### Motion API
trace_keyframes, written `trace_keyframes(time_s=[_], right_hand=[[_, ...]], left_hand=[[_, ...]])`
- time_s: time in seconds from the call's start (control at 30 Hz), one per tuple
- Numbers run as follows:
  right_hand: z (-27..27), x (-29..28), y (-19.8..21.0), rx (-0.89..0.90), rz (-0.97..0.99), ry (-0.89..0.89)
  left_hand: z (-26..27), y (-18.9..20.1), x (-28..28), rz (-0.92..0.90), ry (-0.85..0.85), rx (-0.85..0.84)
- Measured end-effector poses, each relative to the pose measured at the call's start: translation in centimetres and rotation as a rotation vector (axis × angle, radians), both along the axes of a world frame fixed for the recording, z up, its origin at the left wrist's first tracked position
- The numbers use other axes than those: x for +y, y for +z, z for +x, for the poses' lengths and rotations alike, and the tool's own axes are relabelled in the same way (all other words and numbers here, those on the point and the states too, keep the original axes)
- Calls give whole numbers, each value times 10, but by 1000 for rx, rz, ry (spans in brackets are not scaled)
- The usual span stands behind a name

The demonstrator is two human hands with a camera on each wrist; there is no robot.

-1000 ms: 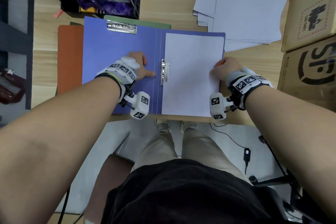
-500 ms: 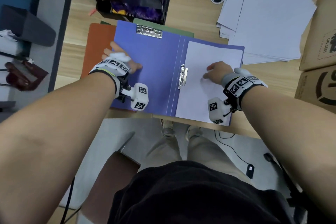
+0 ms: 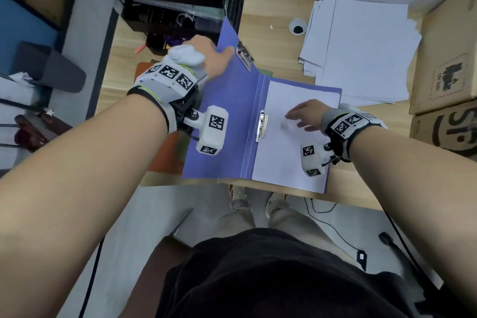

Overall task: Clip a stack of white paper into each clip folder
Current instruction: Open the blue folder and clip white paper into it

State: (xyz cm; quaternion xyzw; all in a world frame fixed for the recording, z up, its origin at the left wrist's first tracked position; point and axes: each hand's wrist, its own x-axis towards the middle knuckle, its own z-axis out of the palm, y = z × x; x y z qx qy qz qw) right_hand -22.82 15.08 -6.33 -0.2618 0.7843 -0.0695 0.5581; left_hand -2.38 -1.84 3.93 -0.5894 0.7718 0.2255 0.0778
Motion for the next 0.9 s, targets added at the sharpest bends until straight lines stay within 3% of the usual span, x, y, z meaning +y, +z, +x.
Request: trace_keyframes(time_s=[0.1, 0.23, 0.43, 0.57, 0.67, 0.8, 0.9], right_hand=[[-12, 3, 12, -120, -49, -150], [-29, 15, 29, -249, -126, -347], [-65, 50, 24, -252, -170, -764], [-78, 74, -1, -146, -113, -802], [-69, 81, -8, -33, -59, -671], [-60, 86, -19, -7, 17, -612], [-59, 85, -25, -3, 12, -629]], left_hand=[[-37, 13, 21, 175, 7, 236], [-72, 4, 46, 407, -18, 358], [-85, -55, 66, 507, -19, 197], [-72, -91, 73, 503, -19, 1], [-65, -110, 79, 473, -52, -84], [-67, -123, 92, 524, -54, -128], [-69, -142, 94, 543, 9, -71]])
